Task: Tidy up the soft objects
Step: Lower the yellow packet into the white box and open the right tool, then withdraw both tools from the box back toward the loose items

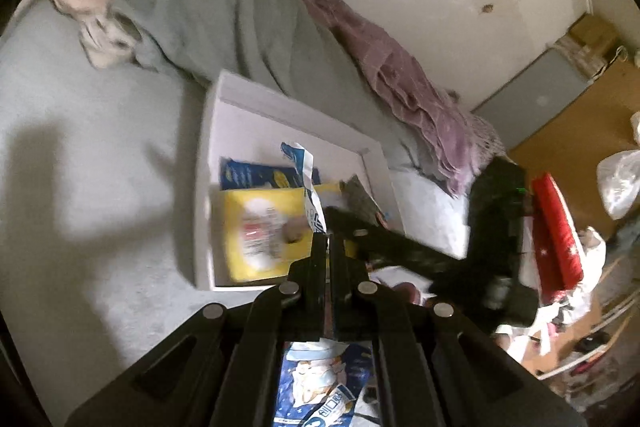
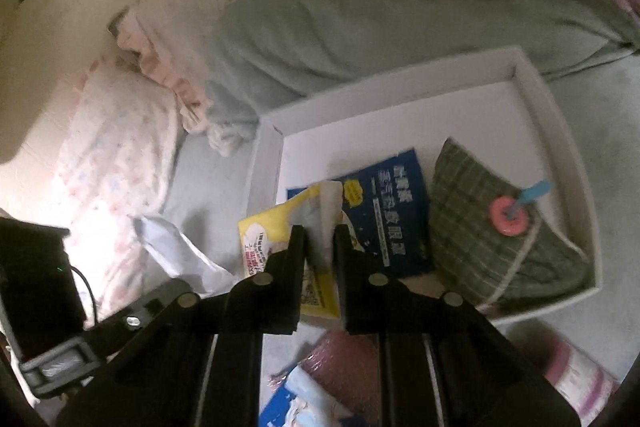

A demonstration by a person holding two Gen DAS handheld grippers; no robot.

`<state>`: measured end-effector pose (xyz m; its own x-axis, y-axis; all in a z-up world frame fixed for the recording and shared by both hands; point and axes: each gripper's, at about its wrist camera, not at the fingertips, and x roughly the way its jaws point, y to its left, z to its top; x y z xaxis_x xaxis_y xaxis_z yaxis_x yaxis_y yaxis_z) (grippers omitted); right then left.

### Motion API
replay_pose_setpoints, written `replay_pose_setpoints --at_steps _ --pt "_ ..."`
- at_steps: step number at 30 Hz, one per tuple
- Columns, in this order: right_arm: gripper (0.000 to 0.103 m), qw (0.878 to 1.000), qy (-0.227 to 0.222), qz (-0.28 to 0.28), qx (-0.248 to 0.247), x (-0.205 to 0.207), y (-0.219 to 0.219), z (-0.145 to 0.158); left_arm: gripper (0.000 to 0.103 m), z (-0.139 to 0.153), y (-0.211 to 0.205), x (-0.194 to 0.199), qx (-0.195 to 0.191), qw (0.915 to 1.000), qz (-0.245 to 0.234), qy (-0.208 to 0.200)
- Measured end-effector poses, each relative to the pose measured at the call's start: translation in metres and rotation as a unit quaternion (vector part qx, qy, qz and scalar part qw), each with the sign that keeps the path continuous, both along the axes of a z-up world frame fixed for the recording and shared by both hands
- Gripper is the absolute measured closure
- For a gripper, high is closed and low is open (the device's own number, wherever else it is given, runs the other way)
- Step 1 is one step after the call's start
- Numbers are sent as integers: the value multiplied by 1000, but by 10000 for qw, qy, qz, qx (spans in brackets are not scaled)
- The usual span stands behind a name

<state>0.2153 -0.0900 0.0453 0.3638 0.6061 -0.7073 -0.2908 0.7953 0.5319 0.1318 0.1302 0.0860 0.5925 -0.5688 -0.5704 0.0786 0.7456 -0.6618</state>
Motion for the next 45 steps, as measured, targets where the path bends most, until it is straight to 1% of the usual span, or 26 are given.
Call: replay_pose_setpoints --at_steps 2,4,6,8,9,10,12,13,14,15,17,18,19,20,22,24,26,28,33,35,38,40,42,45 --pt "87 9995 173 -15 -245 3 5 -14 103 -15 -3 10 -64 9995 -146 270" --pt "85 9985 313 -93 -441 3 7 -24 103 -25 -6 16 -26 9989 -154 439" --pt "82 9985 290 -128 -442 1 7 -25 103 -36 -11 24 1 9976 -235 649" --pt "78 9983 238 -147 -515 -2 6 -22 103 -44 -16 28 154 9958 -233 874" --pt "74 9981 204 -154 -562 -3 5 -21 103 -47 -19 29 282 9946 -184 983" --pt "66 9979 164 -195 -598 -5 3 -19 103 -48 -20 29 323 9942 -140 1014" --pt "55 9976 37 -319 -606 -8 -5 -13 102 -45 -21 30 351 9936 -62 1073" --pt "55 9977 -40 -366 -565 -9 -9 -10 99 -43 -21 29 401 9931 -10 1101" --pt "55 9980 -87 -388 -494 -11 -16 -7 93 -41 -20 29 477 9923 67 1140" --pt "54 9982 -120 -409 -434 -12 -20 -4 88 -40 -20 28 516 9918 123 1159" --pt "54 9978 -196 -472 -429 -13 -25 2 65 -34 -17 22 616 9909 263 1168" --pt "53 9973 -255 -507 -463 -15 -26 5 59 -29 -15 20 687 9905 311 1151" --pt "52 9965 -333 -551 -524 -16 -27 8 50 -24 -13 20 772 9898 356 1140" --pt "50 9959 -400 -577 -566 -16 -27 10 49 -19 -12 17 901 9886 419 1130" --pt "50 9959 -463 -557 -543 -18 -24 12 49 -16 -8 14 994 9873 528 1122" --pt "50 9970 -405 -457 -483 -16 -18 9 49 -12 -2 10 1043 9859 681 1118" --pt "50 9973 -309 -387 -551 -15 -13 5 49 -11 3 8 1125 9846 786 1080" --pt "50 9970 -271 -380 -618 -15 -8 1 49 -11 7 6 1168 9836 827 1097" --pt "50 9981 -149 -287 -516 -14 1 -6 50 -13 15 4 1182 9811 885 1252" --pt "50 9973 -87 -296 -661 -15 4 -7 50 -13 16 3 1203 9799 882 1326" --pt "50 9960 -263 -273 -814 -21 5 1 51 -12 15 1 1179 9798 823 1391" --pt "50 9955 -318 -241 -856 -24 4 6 50 -10 12 0 1236 9788 809 1416" --pt "50 9947 -234 -202 -982 -26 3 7 51 -8 8 -1 1367 9771 772 1439" --pt "50 9922 32 -129 -1238 -32 -3 8 51 -1 1 -3 1542 9752 749 1403"
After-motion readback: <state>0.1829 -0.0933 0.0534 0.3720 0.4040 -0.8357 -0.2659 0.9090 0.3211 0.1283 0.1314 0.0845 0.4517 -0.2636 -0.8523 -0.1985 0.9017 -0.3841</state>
